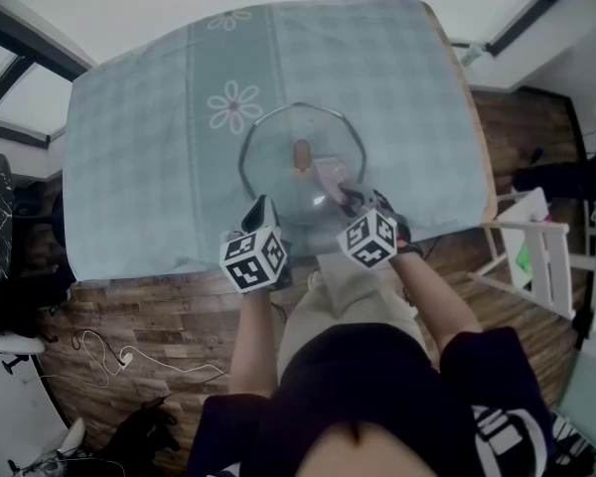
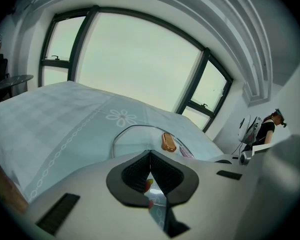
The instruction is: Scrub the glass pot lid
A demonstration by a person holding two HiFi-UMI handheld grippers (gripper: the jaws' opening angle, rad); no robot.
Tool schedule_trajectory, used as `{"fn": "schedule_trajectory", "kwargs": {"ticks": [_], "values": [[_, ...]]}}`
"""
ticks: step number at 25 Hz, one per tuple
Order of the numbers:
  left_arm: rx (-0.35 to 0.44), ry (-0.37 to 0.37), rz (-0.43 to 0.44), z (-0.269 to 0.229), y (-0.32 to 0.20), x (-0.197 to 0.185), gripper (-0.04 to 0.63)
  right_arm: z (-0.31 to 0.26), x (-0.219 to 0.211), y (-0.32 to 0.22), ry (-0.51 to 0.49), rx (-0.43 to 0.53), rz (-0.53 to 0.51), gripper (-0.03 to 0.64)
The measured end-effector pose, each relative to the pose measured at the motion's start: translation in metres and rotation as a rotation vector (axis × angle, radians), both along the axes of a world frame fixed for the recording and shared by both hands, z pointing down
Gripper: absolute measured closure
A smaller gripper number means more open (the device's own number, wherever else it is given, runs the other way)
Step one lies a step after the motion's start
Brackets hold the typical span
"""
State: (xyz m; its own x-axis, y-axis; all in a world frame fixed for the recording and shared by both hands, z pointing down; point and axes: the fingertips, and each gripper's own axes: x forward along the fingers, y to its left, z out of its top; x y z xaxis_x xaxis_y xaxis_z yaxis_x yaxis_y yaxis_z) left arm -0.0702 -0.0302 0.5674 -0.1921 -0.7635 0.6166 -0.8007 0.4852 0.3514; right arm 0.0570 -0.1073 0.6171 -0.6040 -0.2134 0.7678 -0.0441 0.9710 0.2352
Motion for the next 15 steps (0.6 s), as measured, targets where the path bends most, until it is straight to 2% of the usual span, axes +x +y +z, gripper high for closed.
{"fn": "schedule_trajectory", "kwargs": {"ticks": [15], "values": [[0.005, -0.008, 0.028, -0.005, 0.027, 0.014, 0.595, 0.008, 0.015, 0.040, 0.022, -0.021, -0.014, 0.537]]}}
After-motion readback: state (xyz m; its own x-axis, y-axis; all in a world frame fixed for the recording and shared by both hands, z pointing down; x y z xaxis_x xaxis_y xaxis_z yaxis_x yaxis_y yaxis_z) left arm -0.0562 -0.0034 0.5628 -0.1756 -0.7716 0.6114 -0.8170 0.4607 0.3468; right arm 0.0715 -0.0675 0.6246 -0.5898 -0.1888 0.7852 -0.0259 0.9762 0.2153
